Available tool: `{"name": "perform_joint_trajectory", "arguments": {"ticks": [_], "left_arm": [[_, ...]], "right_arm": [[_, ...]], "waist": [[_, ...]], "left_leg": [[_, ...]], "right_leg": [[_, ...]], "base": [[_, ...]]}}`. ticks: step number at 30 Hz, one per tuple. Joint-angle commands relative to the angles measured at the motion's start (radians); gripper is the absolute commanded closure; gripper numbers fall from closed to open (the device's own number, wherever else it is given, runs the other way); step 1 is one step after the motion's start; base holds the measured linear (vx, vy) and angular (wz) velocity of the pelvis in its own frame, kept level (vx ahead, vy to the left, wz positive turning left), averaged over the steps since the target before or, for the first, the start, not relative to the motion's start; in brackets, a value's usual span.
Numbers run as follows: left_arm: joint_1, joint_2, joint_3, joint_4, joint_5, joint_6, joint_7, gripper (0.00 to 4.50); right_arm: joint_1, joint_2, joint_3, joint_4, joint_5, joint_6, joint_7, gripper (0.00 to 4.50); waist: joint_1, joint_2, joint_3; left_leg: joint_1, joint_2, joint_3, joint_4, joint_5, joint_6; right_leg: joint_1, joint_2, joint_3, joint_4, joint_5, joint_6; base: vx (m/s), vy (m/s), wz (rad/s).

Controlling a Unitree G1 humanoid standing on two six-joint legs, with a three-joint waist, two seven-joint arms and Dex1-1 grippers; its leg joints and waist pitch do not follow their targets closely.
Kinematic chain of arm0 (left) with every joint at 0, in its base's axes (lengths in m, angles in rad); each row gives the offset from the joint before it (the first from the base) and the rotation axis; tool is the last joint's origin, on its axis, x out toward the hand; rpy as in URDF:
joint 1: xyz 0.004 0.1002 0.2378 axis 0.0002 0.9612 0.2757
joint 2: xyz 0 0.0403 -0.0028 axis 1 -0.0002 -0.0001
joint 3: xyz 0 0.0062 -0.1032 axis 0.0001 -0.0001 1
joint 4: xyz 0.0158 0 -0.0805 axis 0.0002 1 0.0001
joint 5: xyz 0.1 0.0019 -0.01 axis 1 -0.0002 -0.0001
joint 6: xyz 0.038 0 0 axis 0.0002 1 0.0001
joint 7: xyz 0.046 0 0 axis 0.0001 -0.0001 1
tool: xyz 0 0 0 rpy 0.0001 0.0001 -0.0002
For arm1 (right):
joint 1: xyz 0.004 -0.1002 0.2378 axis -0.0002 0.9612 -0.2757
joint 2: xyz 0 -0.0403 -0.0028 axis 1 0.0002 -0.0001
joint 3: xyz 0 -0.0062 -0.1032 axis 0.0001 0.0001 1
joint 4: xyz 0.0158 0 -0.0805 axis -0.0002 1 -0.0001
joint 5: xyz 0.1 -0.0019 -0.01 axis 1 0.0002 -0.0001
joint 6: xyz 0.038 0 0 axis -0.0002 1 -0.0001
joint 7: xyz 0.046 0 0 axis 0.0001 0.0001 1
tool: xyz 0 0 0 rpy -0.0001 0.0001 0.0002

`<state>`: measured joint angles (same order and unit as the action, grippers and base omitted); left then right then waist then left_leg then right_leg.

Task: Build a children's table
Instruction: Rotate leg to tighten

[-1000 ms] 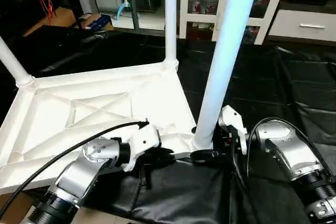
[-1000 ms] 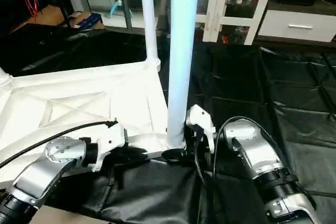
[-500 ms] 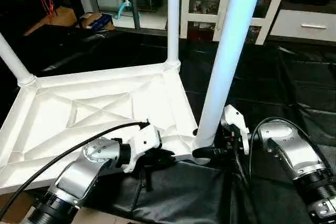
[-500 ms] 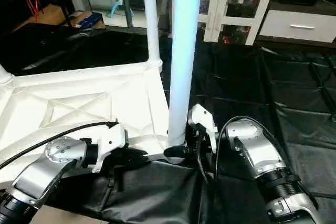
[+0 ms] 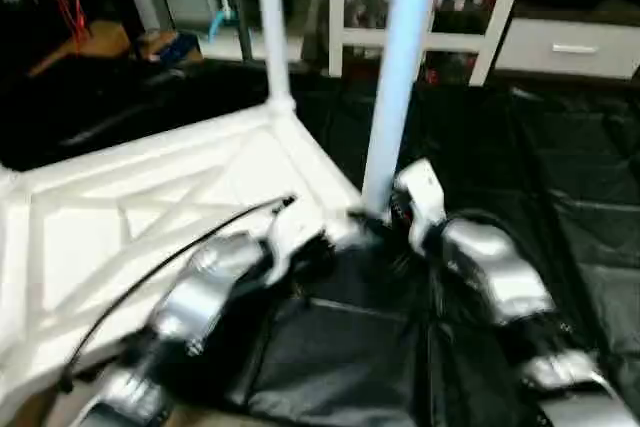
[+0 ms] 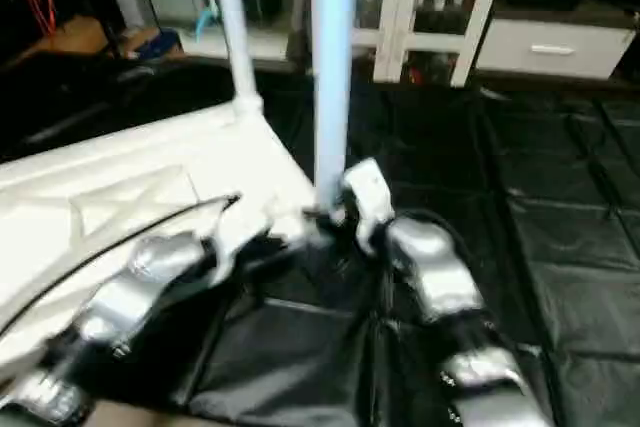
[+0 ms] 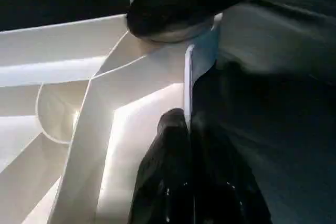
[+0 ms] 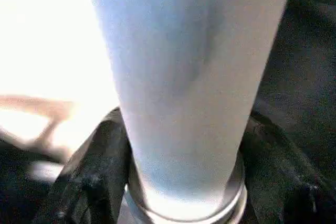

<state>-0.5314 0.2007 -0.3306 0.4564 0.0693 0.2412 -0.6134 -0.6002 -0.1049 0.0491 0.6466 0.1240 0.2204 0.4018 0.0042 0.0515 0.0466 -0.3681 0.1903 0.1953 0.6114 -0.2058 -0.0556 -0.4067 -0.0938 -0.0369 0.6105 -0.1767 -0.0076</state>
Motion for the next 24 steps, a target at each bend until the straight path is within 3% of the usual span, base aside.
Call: {"name": "perform_joint_trajectory", "arguments": {"ticks": [1,3,5,7,11,12,14,17,18,20,21,22,24], "left_arm": [[-0.049,-0.013,0.064,0.074,0.016,-0.025,0.145,4.5],[-0.107,-0.046,0.085,0.168,0.023,-0.075,0.208,4.5],[-0.116,-0.053,0.088,0.179,0.021,-0.08,0.209,4.5],[-0.123,-0.062,0.088,0.196,0.022,-0.095,0.203,4.5],[-0.118,-0.057,0.082,0.204,0.025,-0.113,0.199,4.5],[-0.109,-0.052,0.081,0.197,0.021,-0.117,0.192,4.5],[-0.097,-0.043,0.08,0.188,0.014,-0.13,0.172,4.5],[-0.049,-0.012,0.073,0.109,-0.013,-0.144,0.07,4.5],[-0.027,0.007,0.064,0.07,-0.023,-0.145,0.021,4.5],[0.002,0.032,0.055,0.019,-0.036,-0.129,-0.037,4.5],[0.004,0.034,0.055,0.017,-0.037,-0.127,-0.039,4.5],[0.053,0.077,0.05,-0.055,-0.056,-0.119,-0.097,4.5],[0.082,0.097,0.045,-0.098,-0.079,-0.124,-0.144,4.5]], "right_arm": [[-0.011,0.043,-0.031,0.063,0.018,0.023,-0.114,1.94],[-0.062,0.103,-0.065,0.15,0.026,-0.008,-0.23,1.94],[-0.073,0.115,-0.068,0.166,0.027,-0.021,-0.233,1.94],[-0.096,0.144,-0.071,0.172,0.047,-0.07,-0.158,1.94],[-0.099,0.15,-0.07,0.148,0.061,-0.098,-0.068,1.94],[-0.09,0.143,-0.068,0.126,0.066,-0.109,-0.038,1.39],[-0.079,0.123,-0.06,0.098,0.073,-0.122,0.013,1.26],[-0.049,0.065,-0.033,0.028,0.09,-0.105,0.138,0.96],[-0.037,0.039,-0.024,-0.002,0.101,-0.086,0.194,0.88],[-0.024,0.005,-0.017,-0.035,0.106,-0.056,0.267,0.77],[-0.023,0.003,-0.016,-0.036,0.105,-0.054,0.27,0.65],[0.007,-0.077,0.034,-0.081,0.069,-0.047,0.371,0.65],[0.027,-0.114,0.057,-0.111,0.066,-0.052,0.43,0.65]], "waist": [[0.001,-0.005,-0.068],[0.001,-0.003,-0.072],[0.004,-0.008,-0.075],[0.007,-0.006,-0.075],[0.009,-0.008,-0.074],[0.009,-0.009,-0.074],[0.01,-0.01,-0.073],[-0.001,-0.01,-0.07],[-0.004,-0.01,-0.07],[-0.004,-0.008,-0.072],[-0.003,-0.007,-0.074],[0.0,-0.006,-0.075],[0.007,-0.004,-0.073]], "left_leg": [[0.011,0.021,-0.015,-0.076,-0.192,0.002],[0.01,0.02,-0.015,-0.075,-0.164,0.011],[0.007,0.02,-0.014,-0.072,-0.128,0.025],[0.004,0.021,-0.013,-0.069,-0.104,0.054],[0.005,0.023,-0.011,-0.068,-0.115,0.079],[0.004,0.023,-0.011,-0.068,-0.118,0.086],[0.005,0.025,-0.011,-0.068,-0.122,0.088],[-0.011,0.025,-0.019,-0.072,-0.119,0.103],[-0.011,0.026,-0.019,-0.072,-0.126,0.103],[-0.002,0.029,-0.017,-0.068,-0.128,0.102],[0.0,0.03,-0.016,-0.066,-0.104,0.111],[0.0,0.031,-0.016,-0.065,-0.089,0.115],[0.004,0.033,-0.014,-0.065,-0.097,0.117]], "right_leg": [[0.04,-0.034,0.026,-0.077,-0.201,-0.216],[0.041,-0.034,0.024,-0.071,-0.155,-0.225],[0.048,-0.035,0.022,-0.065,-0.088,-0.24],[0.05,-0.036,0.021,-0.058,-0.04,-0.254],[0.053,-0.038,0.021,-0.06,-0.049,-0.263],[0.054,-0.039,0.022,-0.061,-0.056,-0.264],[0.052,-0.039,0.021,-0.063,-0.074,-0.264],[0.065,-0.041,0.016,-0.059,-0.085,-0.249],[0.064,-0.04,0.015,-0.061,-0.101,-0.247],[0.056,-0.04,0.018,-0.062,-0.108,-0.257],[0.055,-0.039,0.021,-0.058,-0.063,-0.273],[0.054,-0.037,0.019,-0.053,-0.033,-0.284],[0.051,-0.036,0.019,-0.054,-0.029,-0.287]], "base": [[0.0,0.0,0.0],[0.0,0.0,0.0],[0.0,0.0,0.0],[0.0,0.0,0.0],[0.0,0.0,0.0],[0.0,0.0,0.0],[0.0,0.0,0.0],[0.0,0.0,0.0],[0.0,0.0,0.0],[0.0,0.0,0.0],[0.0,0.0,0.0],[0.0,0.0,0.0],[0.0,0.0,0.0]]}}
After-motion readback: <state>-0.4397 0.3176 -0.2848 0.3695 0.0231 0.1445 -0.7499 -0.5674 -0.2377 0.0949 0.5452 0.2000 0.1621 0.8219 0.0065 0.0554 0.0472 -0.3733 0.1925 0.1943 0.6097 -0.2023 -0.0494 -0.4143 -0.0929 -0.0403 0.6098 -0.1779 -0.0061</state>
